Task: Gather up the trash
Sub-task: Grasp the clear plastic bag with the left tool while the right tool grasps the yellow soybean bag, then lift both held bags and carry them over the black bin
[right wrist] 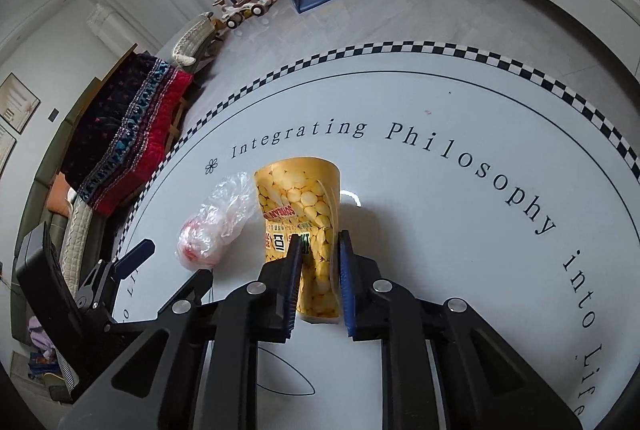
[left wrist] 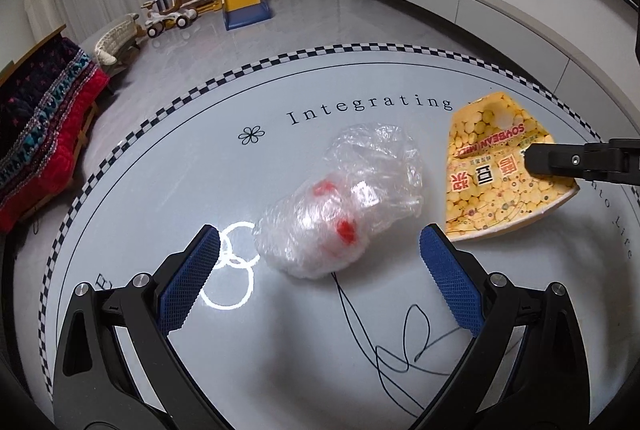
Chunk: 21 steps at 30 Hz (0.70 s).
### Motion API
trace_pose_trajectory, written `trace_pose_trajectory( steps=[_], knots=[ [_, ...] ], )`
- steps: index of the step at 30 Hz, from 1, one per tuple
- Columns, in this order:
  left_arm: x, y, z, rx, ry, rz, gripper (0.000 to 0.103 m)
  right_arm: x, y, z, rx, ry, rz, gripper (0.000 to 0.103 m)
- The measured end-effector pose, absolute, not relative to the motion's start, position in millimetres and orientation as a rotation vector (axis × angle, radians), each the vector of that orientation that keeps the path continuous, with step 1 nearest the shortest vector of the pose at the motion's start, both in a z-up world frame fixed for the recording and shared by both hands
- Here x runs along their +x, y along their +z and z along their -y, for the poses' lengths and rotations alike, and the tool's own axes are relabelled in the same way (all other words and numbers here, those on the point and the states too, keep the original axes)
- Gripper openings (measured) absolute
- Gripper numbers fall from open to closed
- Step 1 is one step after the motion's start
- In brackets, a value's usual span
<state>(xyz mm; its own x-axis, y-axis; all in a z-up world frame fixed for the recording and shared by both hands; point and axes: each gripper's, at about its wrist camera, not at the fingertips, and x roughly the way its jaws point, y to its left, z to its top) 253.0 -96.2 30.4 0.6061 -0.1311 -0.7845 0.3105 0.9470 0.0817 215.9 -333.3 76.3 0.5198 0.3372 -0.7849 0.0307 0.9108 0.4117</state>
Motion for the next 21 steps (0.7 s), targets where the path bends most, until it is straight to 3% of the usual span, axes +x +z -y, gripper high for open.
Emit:
trace_pose_trajectory(
  steps=[1,3,6,11,21],
  knots=[
    [255.6,28.1,97.4,0.220,-0.262,-0.885,0.094,216.2,75.8,335.3,0.404,0.187,-1.009,0.020],
    [261.2,23.2,99.0,0.214,-0.280,-0.900,0.061,215.5,76.6,336.9,0.405,0.180,-0.996,0.020],
    [264.5,18.3,98.4,0.219,-0.267,-0.903,0.050,214.8,77.4,337.7,0.401,0.170,-0.985,0.020],
    [253.9,20.7,95.4,0.214,-0.275,-0.899,0.044,210.6,81.8,335.1,0.406,0.169,-0.976,0.020],
    [200.3,37.0,91.4,0.171,-0.289,-0.897,0.044,179.0,99.1,338.8,0.408,0.178,-0.972,0.019]
  ],
)
